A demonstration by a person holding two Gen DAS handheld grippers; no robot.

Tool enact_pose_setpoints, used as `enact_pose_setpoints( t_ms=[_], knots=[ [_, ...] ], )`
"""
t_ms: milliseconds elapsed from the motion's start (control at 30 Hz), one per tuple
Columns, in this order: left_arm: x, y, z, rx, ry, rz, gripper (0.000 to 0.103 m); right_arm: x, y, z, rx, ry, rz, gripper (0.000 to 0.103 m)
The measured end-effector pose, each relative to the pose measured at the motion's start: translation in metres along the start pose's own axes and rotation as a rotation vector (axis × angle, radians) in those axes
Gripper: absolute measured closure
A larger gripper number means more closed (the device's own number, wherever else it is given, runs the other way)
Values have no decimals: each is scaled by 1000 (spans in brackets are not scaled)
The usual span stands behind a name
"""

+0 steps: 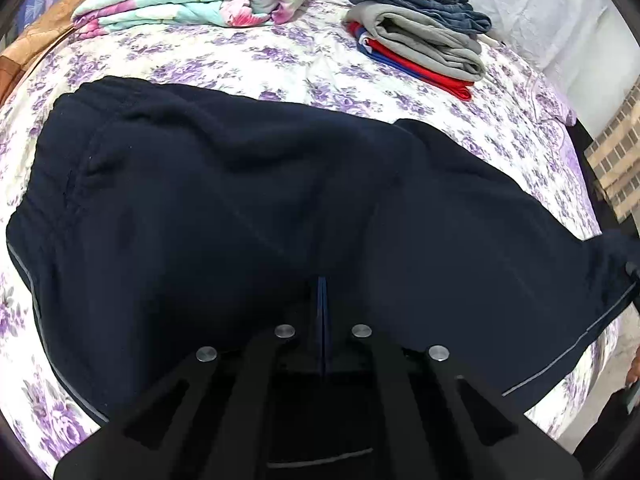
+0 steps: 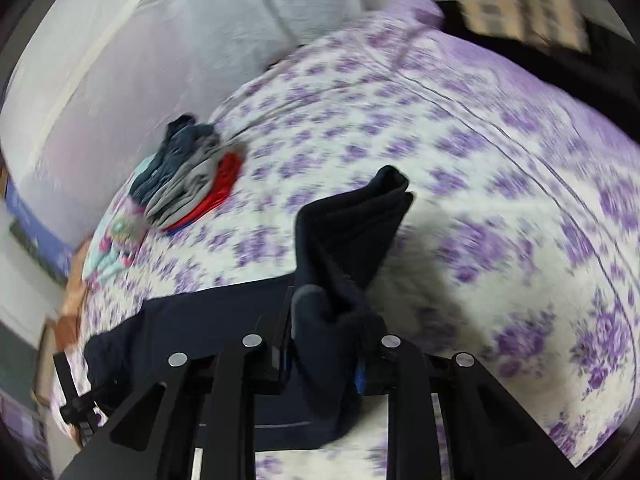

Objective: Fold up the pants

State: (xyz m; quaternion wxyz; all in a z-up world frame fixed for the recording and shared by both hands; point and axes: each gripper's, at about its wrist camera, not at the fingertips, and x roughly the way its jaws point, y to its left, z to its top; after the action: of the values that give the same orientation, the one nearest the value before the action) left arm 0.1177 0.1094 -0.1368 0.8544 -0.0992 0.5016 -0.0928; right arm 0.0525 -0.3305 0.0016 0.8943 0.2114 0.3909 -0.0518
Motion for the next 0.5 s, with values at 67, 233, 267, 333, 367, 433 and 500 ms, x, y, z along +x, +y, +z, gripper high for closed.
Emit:
enact_pose_setpoints(
  t_ms=[67, 233, 267, 333, 367, 433, 500],
  knots=[
    [1, 6, 1, -4, 2, -37, 102, 3, 25, 3, -38, 6, 7, 82],
    [3, 15, 3, -16, 2, -111, 102, 14, 87, -2, -136, 26, 43, 83],
    [3, 15, 3, -11, 0, -113, 102, 16, 103, -5, -166, 31, 54, 83],
    [3, 14, 2, 1, -7, -117, 102, 25, 138, -15, -246, 52, 77, 83],
    [3, 14, 2, 6, -11, -120, 102, 29, 153, -21, -280, 67, 89, 83],
    [3, 15, 2, 6, -13, -131, 102, 47, 186, -41, -361, 119, 112, 83],
    [4, 16, 3, 2, -11, -147, 102, 67, 210, -66, -435, 178, 117, 83]
  ],
)
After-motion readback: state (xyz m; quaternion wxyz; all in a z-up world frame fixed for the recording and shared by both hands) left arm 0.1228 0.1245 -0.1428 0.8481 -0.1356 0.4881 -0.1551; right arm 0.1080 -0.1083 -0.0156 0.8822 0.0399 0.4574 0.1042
